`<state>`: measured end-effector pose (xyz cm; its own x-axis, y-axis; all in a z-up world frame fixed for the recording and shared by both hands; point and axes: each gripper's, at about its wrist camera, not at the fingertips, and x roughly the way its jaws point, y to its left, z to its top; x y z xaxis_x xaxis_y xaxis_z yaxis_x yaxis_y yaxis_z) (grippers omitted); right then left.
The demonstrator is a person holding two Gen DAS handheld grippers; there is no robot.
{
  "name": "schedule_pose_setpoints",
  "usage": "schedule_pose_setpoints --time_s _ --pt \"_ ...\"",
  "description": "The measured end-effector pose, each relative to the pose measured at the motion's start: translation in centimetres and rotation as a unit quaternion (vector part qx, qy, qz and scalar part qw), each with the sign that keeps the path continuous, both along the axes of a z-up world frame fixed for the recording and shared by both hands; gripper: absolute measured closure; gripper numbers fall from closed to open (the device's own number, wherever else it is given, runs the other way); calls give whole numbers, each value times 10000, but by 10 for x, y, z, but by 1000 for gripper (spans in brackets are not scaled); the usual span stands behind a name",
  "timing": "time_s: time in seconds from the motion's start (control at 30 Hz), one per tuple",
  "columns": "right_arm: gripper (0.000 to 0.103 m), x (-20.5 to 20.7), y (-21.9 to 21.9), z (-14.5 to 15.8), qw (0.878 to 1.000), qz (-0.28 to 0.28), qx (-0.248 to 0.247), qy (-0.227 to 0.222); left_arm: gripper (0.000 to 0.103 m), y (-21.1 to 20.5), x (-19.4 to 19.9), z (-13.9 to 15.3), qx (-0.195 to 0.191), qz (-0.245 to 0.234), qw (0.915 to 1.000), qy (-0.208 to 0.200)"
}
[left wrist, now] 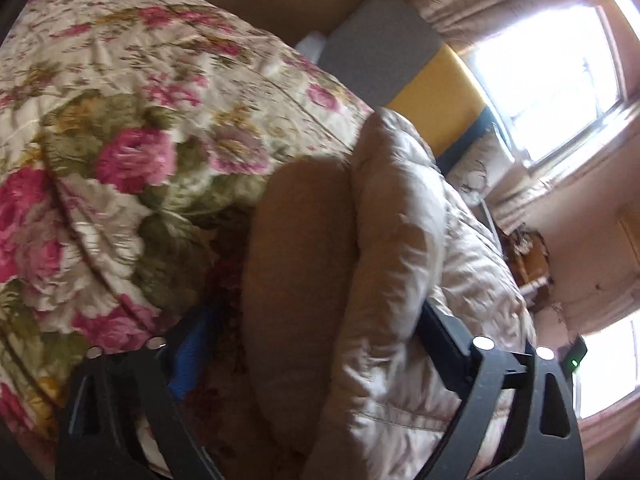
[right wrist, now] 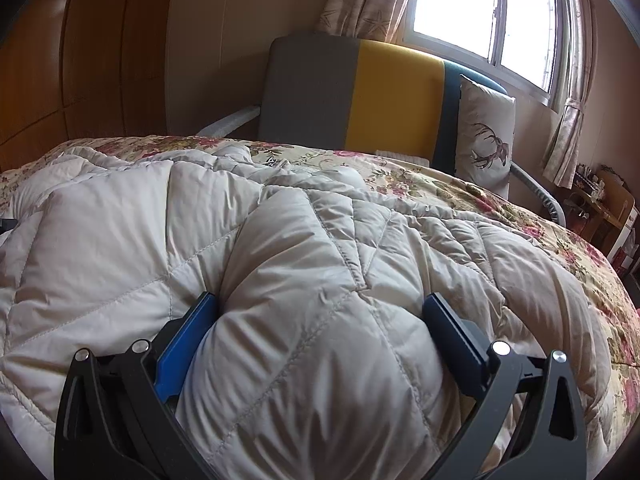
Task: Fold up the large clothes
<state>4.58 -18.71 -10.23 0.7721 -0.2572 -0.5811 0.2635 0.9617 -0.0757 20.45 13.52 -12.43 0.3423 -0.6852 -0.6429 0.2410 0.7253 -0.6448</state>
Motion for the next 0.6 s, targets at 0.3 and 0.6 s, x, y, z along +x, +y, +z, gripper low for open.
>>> schedule_pose_setpoints --time_s 0.3,0.6 --pt "2 1 -1 0 10000 -10 21 40 59 -8 6 -11 -465 -183 9982 346" --pt "2 5 -22 40 9986 -305 434 -69 78 -7 -10 31 -438 -118 9986 -260"
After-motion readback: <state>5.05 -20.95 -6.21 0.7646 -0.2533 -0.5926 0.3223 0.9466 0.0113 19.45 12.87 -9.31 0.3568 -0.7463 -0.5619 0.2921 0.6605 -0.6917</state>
